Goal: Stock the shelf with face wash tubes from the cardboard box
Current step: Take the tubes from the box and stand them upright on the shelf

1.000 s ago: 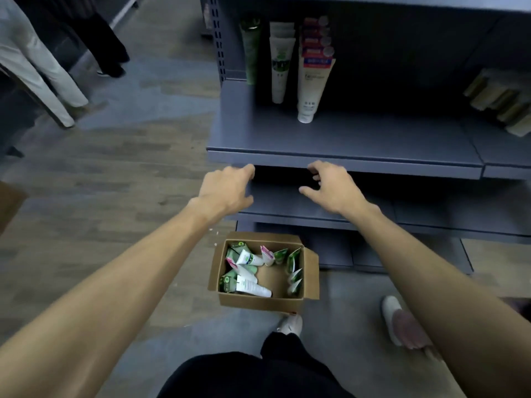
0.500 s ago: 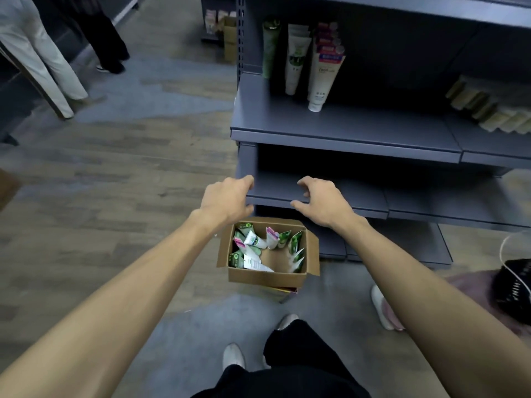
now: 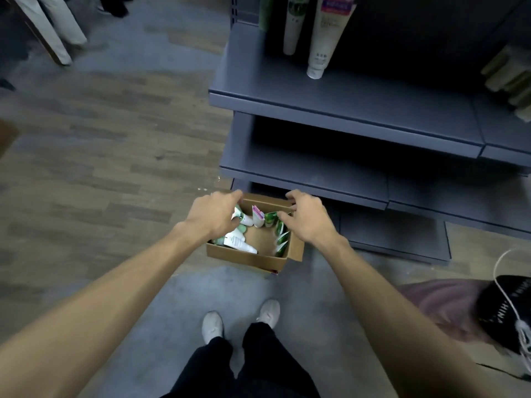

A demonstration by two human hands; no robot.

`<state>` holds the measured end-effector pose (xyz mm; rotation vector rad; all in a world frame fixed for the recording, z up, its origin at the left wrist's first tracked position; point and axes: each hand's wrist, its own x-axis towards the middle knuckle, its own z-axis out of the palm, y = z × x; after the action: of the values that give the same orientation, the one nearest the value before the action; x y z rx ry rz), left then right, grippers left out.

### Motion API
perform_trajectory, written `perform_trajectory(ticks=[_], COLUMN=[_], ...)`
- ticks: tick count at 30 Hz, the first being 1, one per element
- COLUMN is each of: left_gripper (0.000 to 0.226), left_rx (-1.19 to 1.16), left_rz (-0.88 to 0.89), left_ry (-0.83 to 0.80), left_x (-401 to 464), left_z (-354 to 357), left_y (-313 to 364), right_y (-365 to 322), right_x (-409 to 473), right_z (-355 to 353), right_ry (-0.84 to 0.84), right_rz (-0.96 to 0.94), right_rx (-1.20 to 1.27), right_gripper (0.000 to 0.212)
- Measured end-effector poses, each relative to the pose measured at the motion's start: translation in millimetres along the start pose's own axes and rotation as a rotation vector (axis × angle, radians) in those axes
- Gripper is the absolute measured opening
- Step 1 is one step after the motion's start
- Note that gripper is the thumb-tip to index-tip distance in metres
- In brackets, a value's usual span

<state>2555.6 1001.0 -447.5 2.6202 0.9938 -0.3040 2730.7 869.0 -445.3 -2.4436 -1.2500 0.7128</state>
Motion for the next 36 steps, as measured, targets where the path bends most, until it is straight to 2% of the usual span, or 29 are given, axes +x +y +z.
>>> perform_trajectory(ticks=[8, 14, 17, 21, 26, 29, 32, 34, 36], left_gripper=[0.035, 0.035, 0.032, 0.037, 0.043, 0.042, 0.039, 0.036, 0.032], left_rx=[-0.012, -0.193, -0.208, -0.189, -0.213, -0.177, 0.045, 0.137, 0.182], left_rz=[-0.053, -0.080, -0.098, -0.114, -0.108, -0.042, 0.116, 0.224, 0.258], left_ry=[-0.151, -0.245, -0.255, -0.274, -0.200, -0.005, 0.175, 0.195, 0.170], left_x=[26, 64, 82, 110, 154, 182, 210, 229, 245], left_z=[102, 187, 223, 257, 284, 298, 312, 316, 317], left_y=[19, 5, -2, -8, -7, -5, -4, -4, -2], right_y=[100, 166, 186, 201, 204, 204, 204, 200, 195], right_x=[26, 49, 63, 86, 115, 135, 153, 161, 166], right_z=[63, 133, 161, 188, 216, 232, 244, 248, 250], right_ry=[-0.166, -0.250, -0.235, -0.115, -0.040, -0.023, 0.059, 0.075, 0.068], right_rz=[0.069, 0.123, 0.142, 0.198, 0.214, 0.227, 0.255, 0.259, 0.248], right_rx=[0.105, 0.151, 0.166, 0.226, 0.259, 0.208, 0.078, -0.050, -0.212], right_gripper=[0.052, 0.057, 0.057, 0.050, 0.044, 0.038, 0.033, 0.032, 0.034])
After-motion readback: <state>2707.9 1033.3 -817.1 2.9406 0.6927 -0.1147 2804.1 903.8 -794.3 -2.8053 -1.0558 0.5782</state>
